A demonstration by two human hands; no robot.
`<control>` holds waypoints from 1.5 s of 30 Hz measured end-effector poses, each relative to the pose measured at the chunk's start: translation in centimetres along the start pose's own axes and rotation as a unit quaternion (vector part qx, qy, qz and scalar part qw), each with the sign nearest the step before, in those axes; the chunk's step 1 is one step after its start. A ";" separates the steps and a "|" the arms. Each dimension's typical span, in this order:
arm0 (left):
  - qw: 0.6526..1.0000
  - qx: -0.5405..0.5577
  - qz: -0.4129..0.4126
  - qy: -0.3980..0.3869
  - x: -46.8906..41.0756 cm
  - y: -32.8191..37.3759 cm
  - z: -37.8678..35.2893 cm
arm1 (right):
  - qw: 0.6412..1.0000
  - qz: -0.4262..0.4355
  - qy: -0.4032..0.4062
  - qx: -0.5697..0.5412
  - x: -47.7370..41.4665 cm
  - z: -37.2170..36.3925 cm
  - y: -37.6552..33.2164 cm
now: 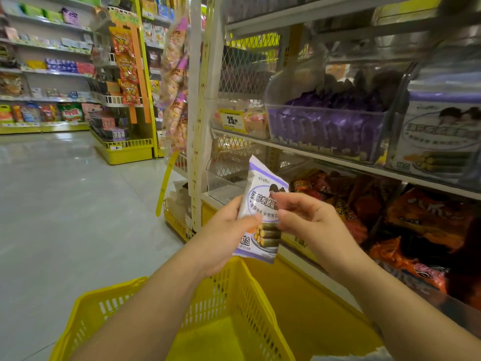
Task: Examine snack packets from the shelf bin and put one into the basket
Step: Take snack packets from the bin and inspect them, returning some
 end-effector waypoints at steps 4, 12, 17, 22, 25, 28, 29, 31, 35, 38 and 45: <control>0.987 -0.148 -0.062 -0.017 1.2 2.5 -1.3 | 0.989 0.038 0.045 0.136 0.2 3.3 -3.8; 0.958 -0.213 -0.188 -0.048 1.4 10.9 -6.4 | 0.961 0.011 -0.177 0.211 0.9 9.9 -14.9; 0.922 -0.258 -0.284 -0.041 -0.6 16.6 -11.1 | 0.966 0.032 -0.154 0.207 1.4 14.9 -21.2; 0.888 -0.300 -0.349 0.021 -5.1 21.0 -14.8 | 0.942 0.147 -0.001 0.301 1.6 20.0 -25.8; 0.866 -0.348 -0.349 0.089 -8.1 22.3 -16.2 | 0.872 0.221 0.131 0.417 2.0 23.5 -27.1; 0.820 -0.419 -0.374 0.111 -10.3 23.0 -18.5 | 0.759 0.261 0.221 0.553 2.7 25.8 -27.6; 0.801 -0.447 -0.385 0.105 -11.0 23.1 -19.5 | 0.718 0.268 0.239 0.596 2.8 26.4 -27.6; 0.744 -0.521 -0.410 0.086 -12.3 23.4 -22.0 | 0.652 0.267 0.253 0.663 2.6 27.5 -27.5; 0.623 -0.636 -0.456 -0.014 -14.7 23.7 -27.5 | 0.603 0.264 0.219 0.721 2.1 29.4 -27.3; 0.574 -0.691 -0.436 -0.059 -16.9 23.5 -30.6 | 0.599 0.218 0.203 0.743 1.2 30.8 -26.7; 0.534 -0.758 -0.372 -0.044 -21.5 23.3 -31.7 | 0.590 0.138 0.186 0.773 -1.4 33.5 -25.4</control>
Point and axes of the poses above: each hand's wrist, its own x-axis away from the middle knuckle, its own z-axis out of the back of the hand, y = z × x, the point moved 1 cm from there along -x, towards the middle knuckle, and after that the axes turned 4 degrees about z, right-handed, at the moved point
